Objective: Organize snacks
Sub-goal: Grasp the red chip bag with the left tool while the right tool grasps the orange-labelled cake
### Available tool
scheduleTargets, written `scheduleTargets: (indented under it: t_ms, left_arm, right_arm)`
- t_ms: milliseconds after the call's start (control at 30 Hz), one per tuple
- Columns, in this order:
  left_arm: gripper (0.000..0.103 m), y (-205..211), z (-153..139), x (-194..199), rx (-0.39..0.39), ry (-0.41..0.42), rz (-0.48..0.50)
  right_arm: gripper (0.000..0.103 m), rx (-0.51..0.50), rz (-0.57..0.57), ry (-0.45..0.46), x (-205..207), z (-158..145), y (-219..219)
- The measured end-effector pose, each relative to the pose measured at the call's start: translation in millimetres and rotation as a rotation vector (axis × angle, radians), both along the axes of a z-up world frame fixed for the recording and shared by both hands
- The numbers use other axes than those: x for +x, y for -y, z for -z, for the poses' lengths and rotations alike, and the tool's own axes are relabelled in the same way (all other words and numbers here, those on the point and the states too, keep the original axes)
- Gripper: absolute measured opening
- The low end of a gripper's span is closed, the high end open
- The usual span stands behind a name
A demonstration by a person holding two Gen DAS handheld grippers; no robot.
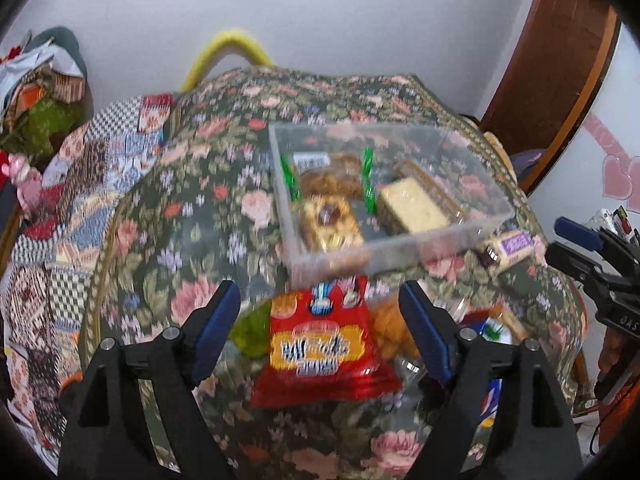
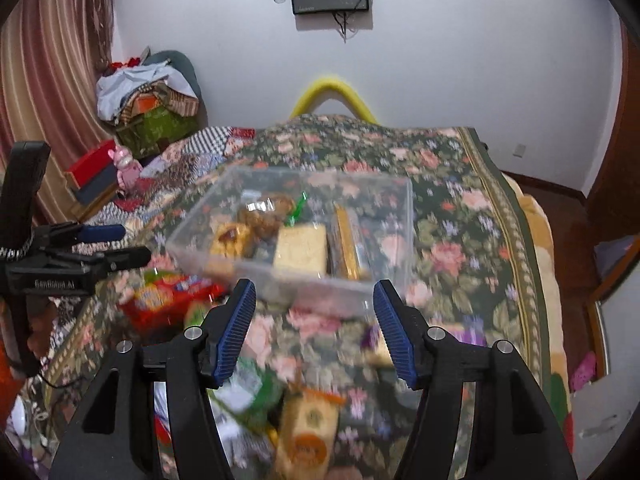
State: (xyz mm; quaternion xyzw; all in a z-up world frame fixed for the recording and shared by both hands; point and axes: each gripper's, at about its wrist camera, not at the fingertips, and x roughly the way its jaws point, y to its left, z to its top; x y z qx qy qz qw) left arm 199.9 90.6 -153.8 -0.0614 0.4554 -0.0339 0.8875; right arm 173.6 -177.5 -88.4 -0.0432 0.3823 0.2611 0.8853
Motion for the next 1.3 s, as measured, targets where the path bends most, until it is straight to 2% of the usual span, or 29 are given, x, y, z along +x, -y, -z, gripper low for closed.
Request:
scheduleTargets:
  t_ms: [233,500,867,1033,1133,1300]
  left_arm:
    - [0.082,2,40,-1,-0.055,-0.096,0.004]
    - [0.082,6,64,0,-0.074,-0.137,0.015]
    - [0.082,5,89,10,-0.094,-0.176,0.007]
    - [0.071,7,96,10,-0.089,-0.166,0.001]
    - [0.066,8,95,7,-0.081,-0.154,-0.004]
    - [0.065,9,90,-1,-0.074,-0.142,-0.008]
  right_arm:
    - [0.058,-0.007,0.016,-0.108,-21,36,17]
    - [0.058,-0.005,0.037,-0.21,-41,66,30]
    - [0.058,0.003,0.049,-0.264,-38,84,28]
    - [0.037,0.015,0.043,-0.287,-35,89,25]
    - [0.032,0.016,0.047,-0.281,-36,89,26]
    - [0.032,0.03,0.056,-0.271,-36,85,31]
